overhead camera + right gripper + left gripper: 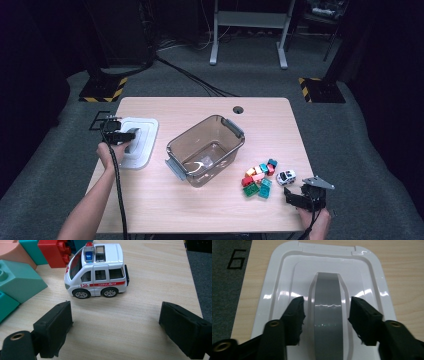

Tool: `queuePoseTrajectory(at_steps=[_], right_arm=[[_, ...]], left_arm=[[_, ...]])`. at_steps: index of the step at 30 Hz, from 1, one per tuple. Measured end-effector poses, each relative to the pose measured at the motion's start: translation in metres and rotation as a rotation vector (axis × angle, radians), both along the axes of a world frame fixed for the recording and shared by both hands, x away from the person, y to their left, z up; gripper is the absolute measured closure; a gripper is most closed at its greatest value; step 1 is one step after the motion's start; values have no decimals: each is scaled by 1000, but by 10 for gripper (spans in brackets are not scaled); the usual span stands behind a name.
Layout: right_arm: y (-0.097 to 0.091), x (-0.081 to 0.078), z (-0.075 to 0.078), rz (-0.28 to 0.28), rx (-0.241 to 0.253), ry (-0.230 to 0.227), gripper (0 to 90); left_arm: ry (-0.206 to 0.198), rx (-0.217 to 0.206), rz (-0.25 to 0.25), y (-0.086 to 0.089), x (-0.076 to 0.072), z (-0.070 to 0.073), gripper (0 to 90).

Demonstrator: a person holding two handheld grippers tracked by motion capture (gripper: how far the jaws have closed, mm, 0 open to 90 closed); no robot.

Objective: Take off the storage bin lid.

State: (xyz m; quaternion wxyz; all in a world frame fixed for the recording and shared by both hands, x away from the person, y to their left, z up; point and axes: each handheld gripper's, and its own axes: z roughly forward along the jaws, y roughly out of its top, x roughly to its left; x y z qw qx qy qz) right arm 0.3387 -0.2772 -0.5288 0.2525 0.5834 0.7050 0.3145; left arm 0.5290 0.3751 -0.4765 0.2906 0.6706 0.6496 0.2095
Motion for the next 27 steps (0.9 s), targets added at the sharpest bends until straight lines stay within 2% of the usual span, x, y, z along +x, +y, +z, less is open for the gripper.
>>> queuePoseTrajectory(at_steps=[6,8,13,18,22,27], right_arm=[[0,0,0,0,0,0,109],[0,0,0,0,0,0,109],[0,0,0,0,0,0,109],[0,0,0,0,0,0,109],[0,0,0,0,0,0,109],[0,0,0,1,-1,-1,107]], left_arm=[[-62,-37,-71,-2,-19,18,199],[-68,-4,-107,-5,-27,23,135],[-120,4,-191,-17,-55,30,57],[-154,40,-279,-33,-87,26,4],[-145,84,-373,-47,-113,19,0],[-128,121,-468,-63,-142,1,0]])
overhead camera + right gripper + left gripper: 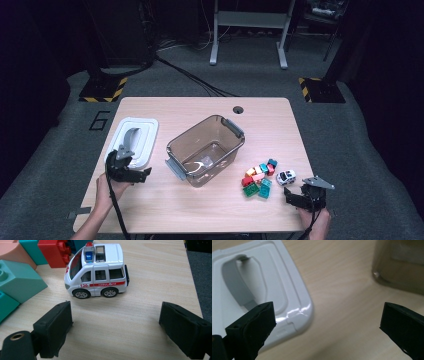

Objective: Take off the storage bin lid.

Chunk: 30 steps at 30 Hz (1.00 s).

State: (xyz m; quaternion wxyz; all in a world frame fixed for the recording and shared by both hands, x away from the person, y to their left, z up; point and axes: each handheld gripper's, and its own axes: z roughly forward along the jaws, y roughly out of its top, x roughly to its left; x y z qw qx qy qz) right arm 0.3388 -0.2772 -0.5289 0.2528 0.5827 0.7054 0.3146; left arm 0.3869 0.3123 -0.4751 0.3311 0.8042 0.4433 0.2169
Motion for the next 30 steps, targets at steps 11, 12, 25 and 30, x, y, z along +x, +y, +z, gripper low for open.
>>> queuePoseTrajectory(at_steps=[11,12,25,30], right_arm=[[0,0,0,18,-3,6,85],[0,1,0,20,-4,6,82],[3,3,1,21,-12,33,37],[5,6,2,31,-17,64,2]], left_arm=[[8,4,-94,-35,-41,-34,0],[7,-3,-97,-36,-42,-36,0],[11,-6,-97,-43,-46,-55,1],[45,-24,-108,-41,-43,-55,1]])
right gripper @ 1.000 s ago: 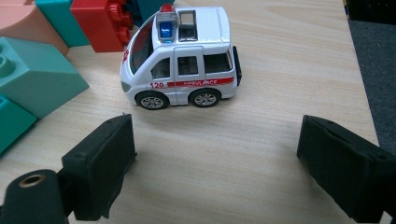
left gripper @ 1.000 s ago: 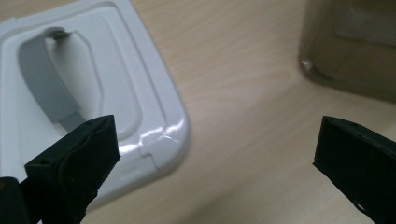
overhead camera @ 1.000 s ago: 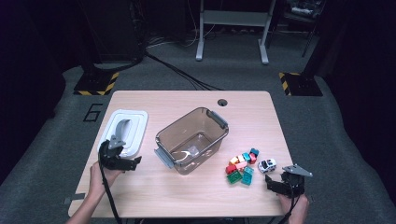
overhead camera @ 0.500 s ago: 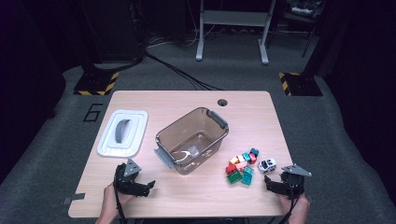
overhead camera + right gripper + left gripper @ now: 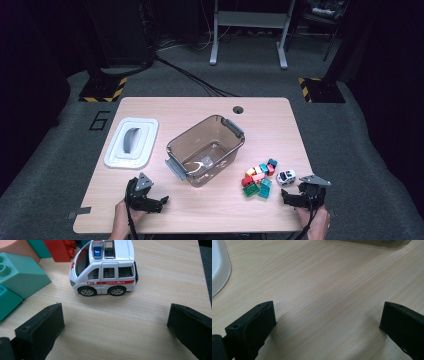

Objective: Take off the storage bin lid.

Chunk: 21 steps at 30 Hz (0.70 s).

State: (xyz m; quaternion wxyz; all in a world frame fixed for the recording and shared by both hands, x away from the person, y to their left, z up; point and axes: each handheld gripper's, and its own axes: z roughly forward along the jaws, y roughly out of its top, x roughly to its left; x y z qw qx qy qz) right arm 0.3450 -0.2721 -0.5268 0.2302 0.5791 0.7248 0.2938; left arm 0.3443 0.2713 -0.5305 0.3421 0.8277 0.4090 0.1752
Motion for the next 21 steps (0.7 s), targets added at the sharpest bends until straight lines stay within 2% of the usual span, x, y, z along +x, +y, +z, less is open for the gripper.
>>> queuePoseTrajectory(at_steps=[5,12,14,21], right_arm=[[-1,4,5,0,22,12,0],[8,21,28,18,8,-4,0],[11,27,30,21,-10,4,0],[15,42,25,25,0,70,0]], left_arm=[[1,-4,3,-1,0,0,1],[-10,-3,7,-1,0,-1,2],[-10,-4,8,-1,0,-1,3],[-10,-4,7,-1,0,-1,2]])
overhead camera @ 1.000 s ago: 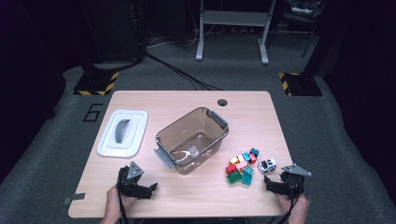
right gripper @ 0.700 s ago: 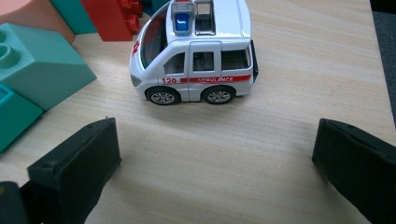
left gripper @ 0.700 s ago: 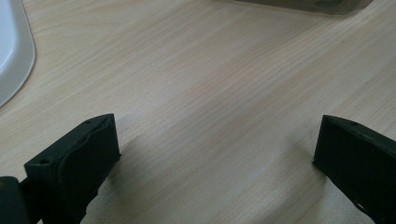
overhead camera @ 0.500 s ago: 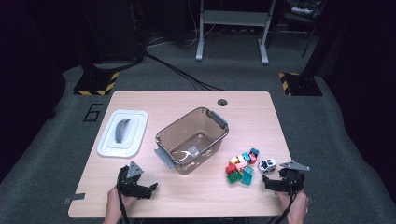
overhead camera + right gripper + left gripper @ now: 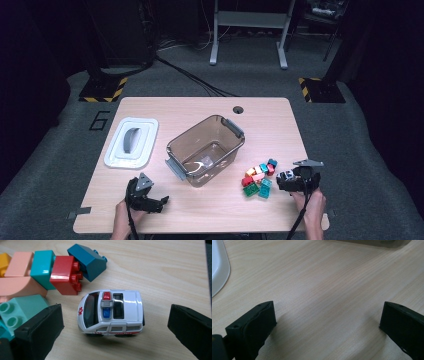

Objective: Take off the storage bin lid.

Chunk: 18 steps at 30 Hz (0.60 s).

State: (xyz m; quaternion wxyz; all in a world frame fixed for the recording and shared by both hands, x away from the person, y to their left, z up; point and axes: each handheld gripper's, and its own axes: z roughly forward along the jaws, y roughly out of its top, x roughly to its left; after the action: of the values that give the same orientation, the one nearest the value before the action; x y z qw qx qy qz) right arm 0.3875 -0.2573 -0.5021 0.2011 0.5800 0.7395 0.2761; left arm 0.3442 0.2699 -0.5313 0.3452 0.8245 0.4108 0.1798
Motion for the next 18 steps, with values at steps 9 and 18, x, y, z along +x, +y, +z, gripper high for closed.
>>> queuePoseTrajectory(at_steps=[9,18], right_arm=[[3,7,-7,8,-8,34,149],[5,6,-8,-16,-21,36,249]], left_arm=[[0,1,-1,0,0,0,3],[2,-3,1,0,0,0,4]])
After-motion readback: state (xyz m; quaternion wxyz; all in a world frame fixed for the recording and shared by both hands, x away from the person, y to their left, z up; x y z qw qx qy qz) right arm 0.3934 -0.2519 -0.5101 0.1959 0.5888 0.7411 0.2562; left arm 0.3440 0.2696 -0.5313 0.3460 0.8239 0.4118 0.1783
